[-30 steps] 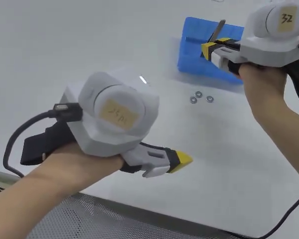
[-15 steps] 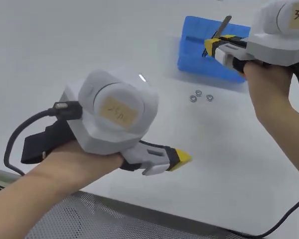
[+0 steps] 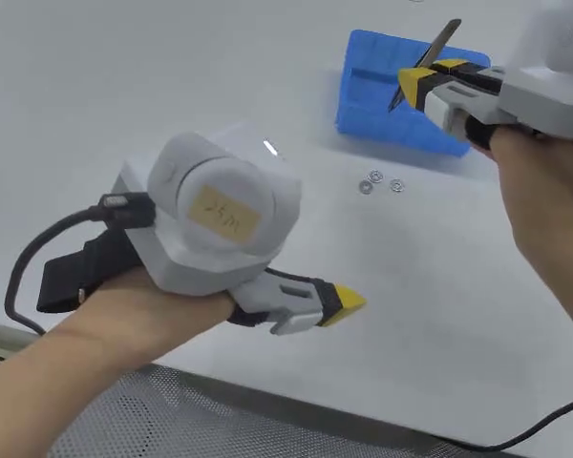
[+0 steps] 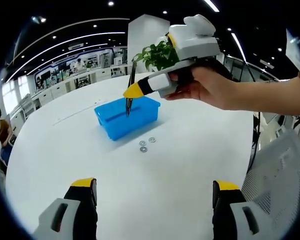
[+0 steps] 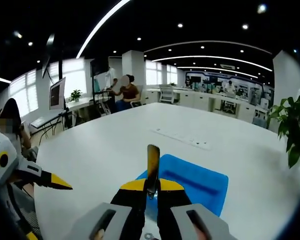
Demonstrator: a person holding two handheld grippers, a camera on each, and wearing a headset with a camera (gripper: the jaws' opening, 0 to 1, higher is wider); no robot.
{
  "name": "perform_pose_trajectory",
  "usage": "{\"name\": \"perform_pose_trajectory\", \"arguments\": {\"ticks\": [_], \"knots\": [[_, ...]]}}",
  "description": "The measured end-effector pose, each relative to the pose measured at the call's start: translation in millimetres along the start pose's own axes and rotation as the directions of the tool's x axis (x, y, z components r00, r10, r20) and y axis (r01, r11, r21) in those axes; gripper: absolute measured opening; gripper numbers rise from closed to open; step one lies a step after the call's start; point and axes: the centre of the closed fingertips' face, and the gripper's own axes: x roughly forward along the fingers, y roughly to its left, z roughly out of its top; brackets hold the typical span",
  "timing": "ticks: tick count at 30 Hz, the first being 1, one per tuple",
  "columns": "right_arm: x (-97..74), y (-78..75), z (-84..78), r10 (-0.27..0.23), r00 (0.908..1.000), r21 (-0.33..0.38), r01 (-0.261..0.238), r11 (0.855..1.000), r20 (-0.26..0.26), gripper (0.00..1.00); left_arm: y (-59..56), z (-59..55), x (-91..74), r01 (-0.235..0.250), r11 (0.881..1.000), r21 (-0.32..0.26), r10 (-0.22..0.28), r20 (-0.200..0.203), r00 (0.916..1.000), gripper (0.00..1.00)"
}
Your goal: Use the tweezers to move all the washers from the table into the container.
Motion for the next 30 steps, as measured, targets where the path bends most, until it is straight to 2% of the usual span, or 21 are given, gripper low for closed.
{"name": "perform_pose_trajectory", "arguments": {"ticks": [10, 15, 19, 30], "knots": [[-8.1, 17.8, -23.6, 0.032, 0.9984, 0.018, -0.031, 0.999, -0.046, 0.03, 0.8, 0.2, -0.6, -0.004, 1.000, -0.001, 0.004, 0.002, 1.0000, 0.98], [-8.7, 26.4, -38.2, 0.053, 0.9959, 0.060, -0.049, 0.997, -0.073, 0.03, -0.7, -0.2, 0.6, -0.001, 1.000, 0.005, 0.001, -0.002, 1.0000, 0.98], [-10.0, 33.1, -48.1, 0.057, 0.9940, 0.062, -0.052, 0.997, -0.093, 0.03, -1.0, 0.5, 1.1, -0.001, 1.000, 0.004, 0.001, 0.000, 1.0000, 0.98], [-10.4, 35.9, -59.1, 0.065, 0.9907, 0.089, -0.055, 0.995, -0.120, 0.03, -1.2, -0.9, 1.3, -0.001, 1.000, 0.010, 0.001, -0.005, 1.0000, 0.98]]}}
